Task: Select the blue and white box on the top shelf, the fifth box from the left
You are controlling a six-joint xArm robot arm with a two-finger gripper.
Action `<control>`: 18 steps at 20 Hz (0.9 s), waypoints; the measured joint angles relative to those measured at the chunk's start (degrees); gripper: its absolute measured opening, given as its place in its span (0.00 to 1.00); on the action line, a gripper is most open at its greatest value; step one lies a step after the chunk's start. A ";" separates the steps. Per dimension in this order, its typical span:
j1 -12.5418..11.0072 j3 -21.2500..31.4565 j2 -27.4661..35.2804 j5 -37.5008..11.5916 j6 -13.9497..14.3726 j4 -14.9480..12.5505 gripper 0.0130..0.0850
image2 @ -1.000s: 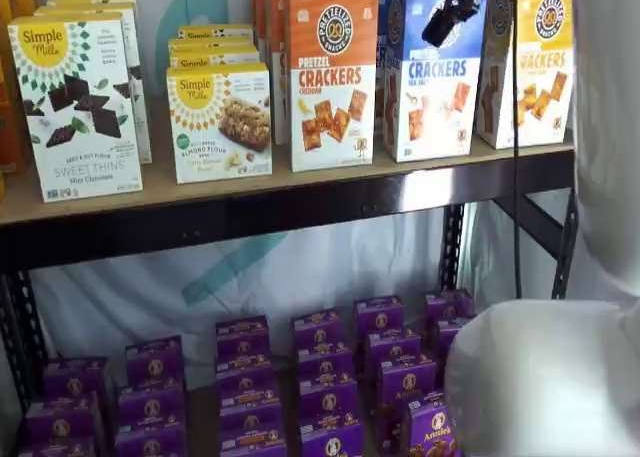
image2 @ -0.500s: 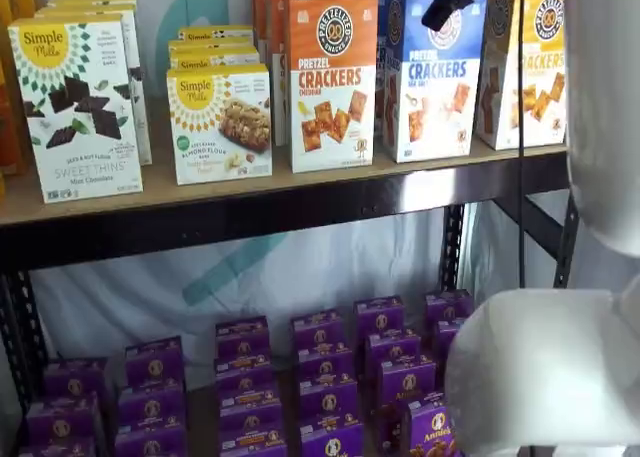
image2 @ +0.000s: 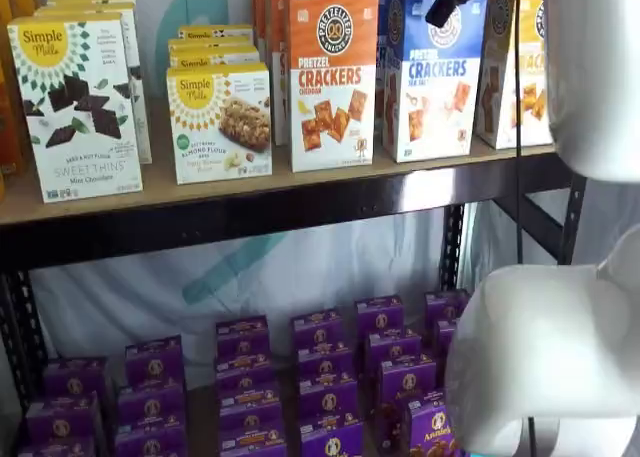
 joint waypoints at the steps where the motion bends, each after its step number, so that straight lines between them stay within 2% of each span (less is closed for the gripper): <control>1: 0.06 -0.33 0.40 -0.03 0.03 0.00 1.00; 5: 0.19 -2.41 2.24 1.21 0.17 -0.63 1.00; 9: -0.83 -8.34 6.47 7.94 0.57 -0.87 1.00; 14: -2.01 -13.02 9.45 11.96 0.74 -0.03 1.00; 18: -2.09 -16.53 11.64 14.62 1.05 -0.80 1.00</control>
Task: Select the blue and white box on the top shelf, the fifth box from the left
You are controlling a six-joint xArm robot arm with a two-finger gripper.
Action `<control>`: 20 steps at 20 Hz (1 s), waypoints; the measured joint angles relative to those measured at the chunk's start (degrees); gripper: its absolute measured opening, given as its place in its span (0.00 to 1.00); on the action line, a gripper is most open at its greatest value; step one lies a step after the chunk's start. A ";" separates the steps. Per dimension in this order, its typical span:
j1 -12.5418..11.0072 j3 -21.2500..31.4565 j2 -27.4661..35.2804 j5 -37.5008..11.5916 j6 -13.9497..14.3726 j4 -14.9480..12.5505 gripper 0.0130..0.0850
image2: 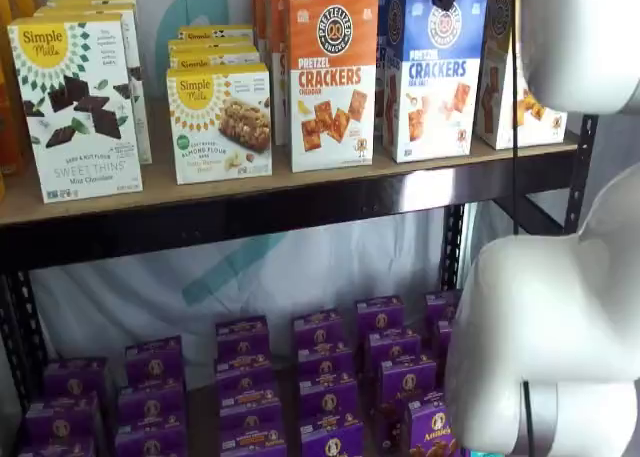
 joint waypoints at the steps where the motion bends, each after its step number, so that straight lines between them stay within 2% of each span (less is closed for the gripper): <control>1: 0.10 -0.77 0.53 0.54 0.10 -0.30 1.00; 7: 1.40 -3.33 2.68 2.45 0.59 -2.79 1.00; 12: 2.65 -3.82 3.91 2.23 0.81 -4.76 1.00; 20: 3.37 -3.76 5.06 0.32 0.91 -5.11 1.00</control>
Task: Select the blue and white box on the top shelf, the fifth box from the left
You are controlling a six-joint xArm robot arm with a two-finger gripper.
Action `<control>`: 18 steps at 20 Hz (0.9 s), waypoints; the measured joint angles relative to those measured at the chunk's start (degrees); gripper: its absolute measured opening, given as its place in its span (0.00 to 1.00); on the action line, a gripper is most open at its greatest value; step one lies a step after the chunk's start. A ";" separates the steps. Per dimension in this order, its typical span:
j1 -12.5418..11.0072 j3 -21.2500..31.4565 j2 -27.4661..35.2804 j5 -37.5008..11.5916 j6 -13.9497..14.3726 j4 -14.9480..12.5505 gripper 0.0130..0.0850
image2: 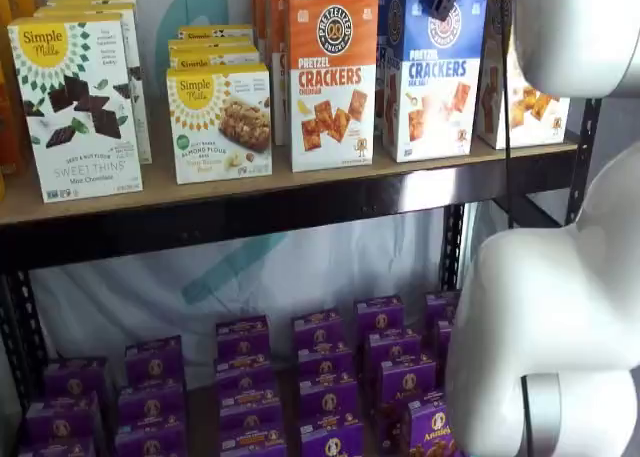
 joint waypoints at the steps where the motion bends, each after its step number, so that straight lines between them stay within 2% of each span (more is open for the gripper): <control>1: 0.22 -0.13 0.17 -0.16 0.00 -0.49 1.00; 5: 0.86 -1.08 1.20 0.39 0.02 -2.24 1.00; 13: 0.85 -5.15 3.71 5.50 0.37 -3.29 1.00; 18: 1.07 -4.92 3.36 5.68 0.04 -4.71 1.00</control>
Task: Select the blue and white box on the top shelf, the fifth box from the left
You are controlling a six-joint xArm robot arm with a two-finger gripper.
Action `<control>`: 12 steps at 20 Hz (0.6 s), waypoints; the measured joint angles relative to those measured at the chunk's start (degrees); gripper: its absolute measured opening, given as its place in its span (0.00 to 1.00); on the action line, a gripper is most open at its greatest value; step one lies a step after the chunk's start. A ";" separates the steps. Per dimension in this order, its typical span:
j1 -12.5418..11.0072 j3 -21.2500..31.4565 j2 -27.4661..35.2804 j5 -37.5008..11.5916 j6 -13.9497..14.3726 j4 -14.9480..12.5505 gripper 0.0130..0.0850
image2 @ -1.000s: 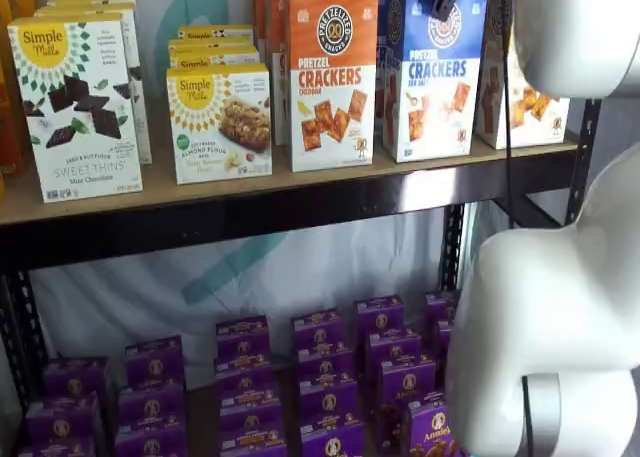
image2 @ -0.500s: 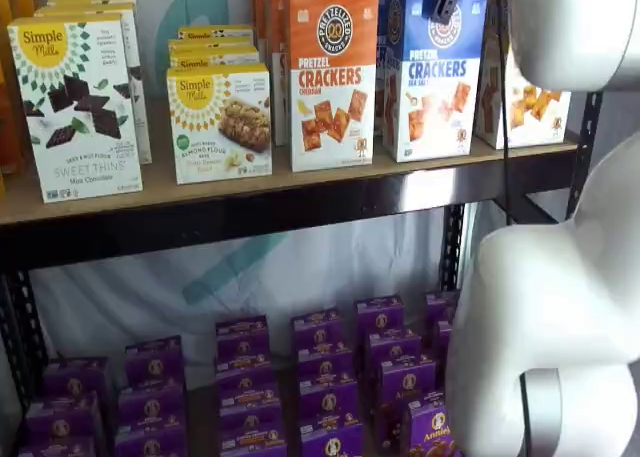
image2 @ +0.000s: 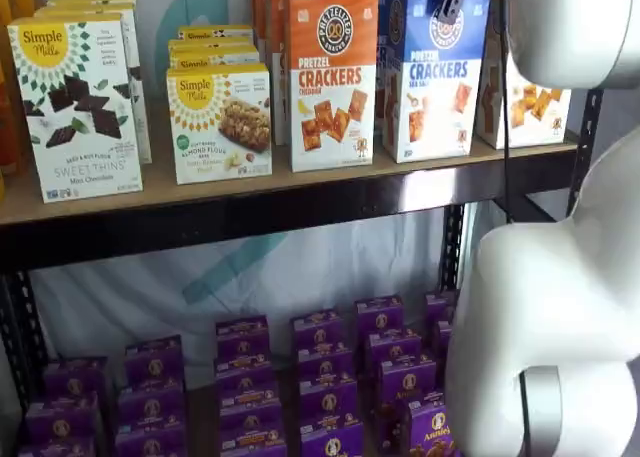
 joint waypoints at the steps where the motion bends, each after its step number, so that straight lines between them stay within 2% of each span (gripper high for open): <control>1: 0.13 0.01 -0.01 0.11 -0.04 -0.45 1.00; 5: 0.71 0.05 0.13 0.79 -0.04 -1.96 1.00; 12: 1.30 1.27 -0.26 0.13 0.29 -2.25 1.00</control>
